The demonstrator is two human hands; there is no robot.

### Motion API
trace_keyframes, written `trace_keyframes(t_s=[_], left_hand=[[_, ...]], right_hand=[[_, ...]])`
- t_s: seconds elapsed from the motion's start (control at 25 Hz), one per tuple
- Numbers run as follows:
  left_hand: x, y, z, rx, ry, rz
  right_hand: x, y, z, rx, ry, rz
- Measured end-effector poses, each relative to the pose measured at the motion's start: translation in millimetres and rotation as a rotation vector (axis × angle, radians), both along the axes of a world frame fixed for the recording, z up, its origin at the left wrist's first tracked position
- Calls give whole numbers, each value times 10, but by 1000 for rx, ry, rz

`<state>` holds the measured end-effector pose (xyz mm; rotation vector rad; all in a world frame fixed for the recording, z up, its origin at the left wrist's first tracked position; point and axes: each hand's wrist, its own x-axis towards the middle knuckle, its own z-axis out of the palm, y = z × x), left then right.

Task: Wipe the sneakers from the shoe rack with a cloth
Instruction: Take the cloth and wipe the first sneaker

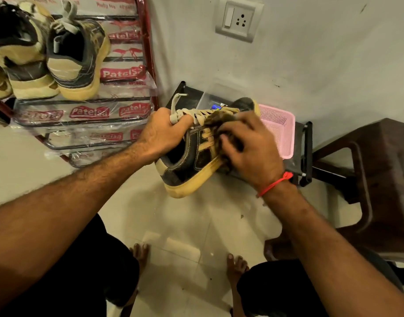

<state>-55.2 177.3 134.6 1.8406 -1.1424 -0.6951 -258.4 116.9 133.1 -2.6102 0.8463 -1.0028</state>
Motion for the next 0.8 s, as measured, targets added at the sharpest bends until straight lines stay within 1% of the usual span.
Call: trace_keyframes(t_s=[0.04, 0.08, 0.12, 0.16, 0.24, 0.28, 0.32, 0.44, 0.48, 0.6, 0.72, 0.8], left_hand=[[-27, 2, -19, -2, -37, -32], [-58, 1, -34, 5, -82, -56], [-80, -1, -51, 9, -130, -69], [-92, 1, -58, 4, -167, -73], [-85, 7, -44, -19, -211, -86], [-75, 18, -34, -23, -215, -105], [-68, 33, -29, -30, -211, -128], [-100, 61, -15, -64, -208, -138], [-116, 55, -8, -75, -214, -135], [-119, 28, 14, -113, -244, -154], [-66, 41, -30, -120, -347, -221], [-46, 68, -65, -108, -383, -228]], right_hand=[[-115, -202, 67, 28, -41, -147], [-177, -298, 75, 55, -48, -237], [-150, -260, 44, 70, -47, -249], [-46, -103, -11, 57, -25, -180], [149, 294, -116, 4, 26, 81], [163, 353, -125, -17, 52, 153], [125, 273, -77, -14, 49, 143], [-142, -219, 102, 63, -64, -195], [-221, -316, 134, 73, -83, -270], [-301, -371, 84, 50, -64, -344], [-443, -485, 108, 89, -146, -450], [-491, -520, 108, 123, -169, -463]])
